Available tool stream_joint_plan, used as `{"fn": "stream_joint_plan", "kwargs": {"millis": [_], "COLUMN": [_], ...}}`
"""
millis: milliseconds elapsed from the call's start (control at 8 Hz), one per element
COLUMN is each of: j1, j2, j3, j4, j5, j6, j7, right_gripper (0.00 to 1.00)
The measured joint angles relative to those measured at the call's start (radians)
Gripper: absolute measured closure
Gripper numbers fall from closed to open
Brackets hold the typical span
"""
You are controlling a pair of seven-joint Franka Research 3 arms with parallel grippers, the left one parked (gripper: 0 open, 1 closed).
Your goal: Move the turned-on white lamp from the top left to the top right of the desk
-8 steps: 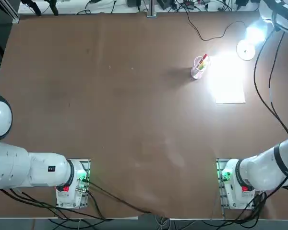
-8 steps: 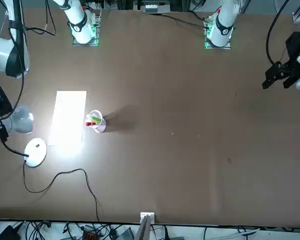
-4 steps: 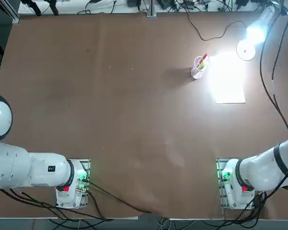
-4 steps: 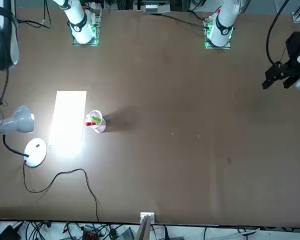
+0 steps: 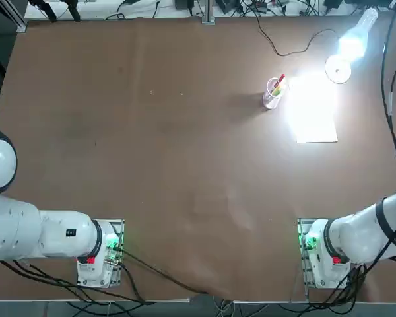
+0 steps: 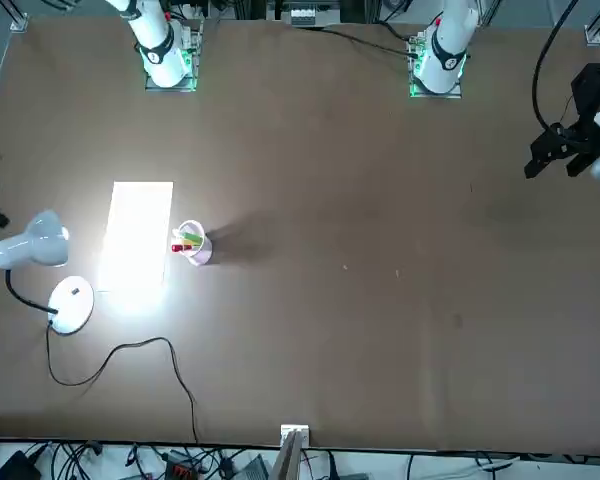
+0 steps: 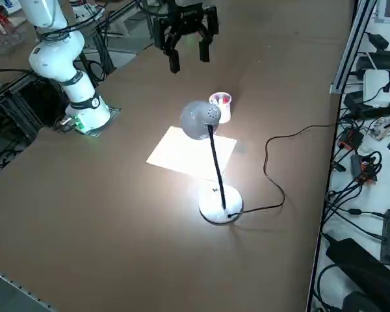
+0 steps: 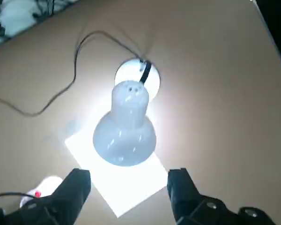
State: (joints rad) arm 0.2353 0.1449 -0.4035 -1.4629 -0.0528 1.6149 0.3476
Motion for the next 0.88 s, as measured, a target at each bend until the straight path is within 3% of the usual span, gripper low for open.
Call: {"fn": "stream_joint_plan", "kwargs": {"millis": [250, 375, 500, 625, 750, 875], "j1": [0.001, 0.001, -0.008, -0.048, -0.121, -0.176], "j2": [-0.027, -0.040, -0.050, -0.061, -0.094, -0.152], "j3": [0.000, 0.016, 0.060, 0.129, 0.228, 0.297], "j4": [0.024, 0.033, 0.032, 0.017, -0.036, -0.125], "j5": [0.054, 0.064, 0.063, 0.061, 0.059, 0.057], "j6": [-0.144, -0.181, -0.195, -0.195, -0.166, -0.103], "j7": [-0.207, -0.291, -0.338, -0.409, -0.469, -0.487], "right_gripper": [0.00, 0.00, 0.00, 0.00, 0.00, 0.00]}}
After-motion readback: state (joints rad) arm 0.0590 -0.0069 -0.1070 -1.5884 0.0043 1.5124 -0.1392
